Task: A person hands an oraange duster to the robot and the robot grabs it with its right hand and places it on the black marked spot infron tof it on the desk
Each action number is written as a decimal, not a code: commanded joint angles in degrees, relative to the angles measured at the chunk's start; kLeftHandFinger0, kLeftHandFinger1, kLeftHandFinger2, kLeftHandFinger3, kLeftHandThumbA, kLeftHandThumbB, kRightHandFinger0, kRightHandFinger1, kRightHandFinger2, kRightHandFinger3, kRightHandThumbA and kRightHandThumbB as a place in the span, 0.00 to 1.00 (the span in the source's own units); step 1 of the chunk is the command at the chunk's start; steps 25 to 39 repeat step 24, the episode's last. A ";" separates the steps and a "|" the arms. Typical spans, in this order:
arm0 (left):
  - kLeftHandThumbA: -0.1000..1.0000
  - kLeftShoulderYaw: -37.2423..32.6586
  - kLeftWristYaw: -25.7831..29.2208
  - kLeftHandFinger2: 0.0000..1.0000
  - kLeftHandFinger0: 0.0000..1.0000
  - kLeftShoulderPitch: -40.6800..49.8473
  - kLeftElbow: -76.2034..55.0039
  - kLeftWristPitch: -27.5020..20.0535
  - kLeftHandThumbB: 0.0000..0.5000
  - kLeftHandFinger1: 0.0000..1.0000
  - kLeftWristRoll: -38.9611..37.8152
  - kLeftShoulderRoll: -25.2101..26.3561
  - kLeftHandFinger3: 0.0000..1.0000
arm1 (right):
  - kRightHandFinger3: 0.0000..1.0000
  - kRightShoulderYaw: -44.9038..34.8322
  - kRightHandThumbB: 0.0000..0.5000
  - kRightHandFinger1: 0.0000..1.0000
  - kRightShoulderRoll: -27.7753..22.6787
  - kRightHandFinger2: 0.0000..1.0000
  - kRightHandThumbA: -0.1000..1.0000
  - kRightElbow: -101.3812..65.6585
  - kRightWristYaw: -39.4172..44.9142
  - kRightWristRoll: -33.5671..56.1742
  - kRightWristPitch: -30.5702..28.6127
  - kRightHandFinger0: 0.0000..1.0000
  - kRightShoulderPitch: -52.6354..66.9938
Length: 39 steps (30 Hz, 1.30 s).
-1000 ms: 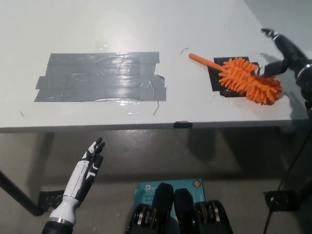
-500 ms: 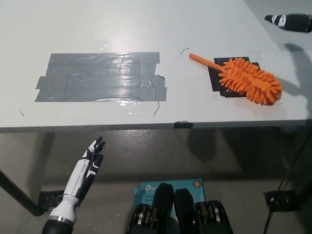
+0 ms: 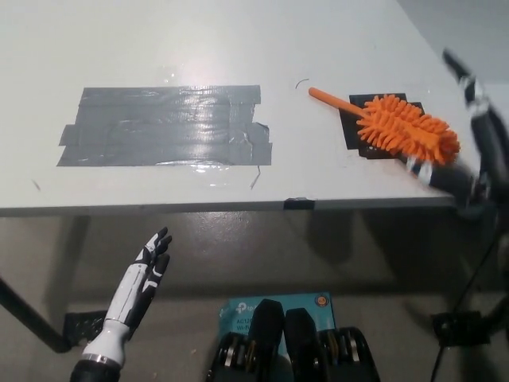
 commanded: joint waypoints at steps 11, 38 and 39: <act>1.00 -1.31 0.72 1.00 1.00 2.09 -0.27 -2.56 0.38 1.00 0.88 0.21 1.00 | 1.00 1.26 0.64 1.00 9.56 1.00 0.56 16.11 -12.58 -2.33 -21.42 1.00 14.93; 1.00 -1.79 0.26 1.00 1.00 1.59 -0.97 -1.65 0.35 1.00 1.38 0.71 1.00 | 0.95 3.77 0.72 1.00 8.65 1.00 0.17 20.86 -9.69 -3.88 -19.38 1.00 13.80; 1.00 -1.79 0.26 1.00 1.00 1.59 -0.97 -1.65 0.35 1.00 1.38 0.71 1.00 | 0.95 3.77 0.72 1.00 8.65 1.00 0.17 20.86 -9.69 -3.88 -19.38 1.00 13.80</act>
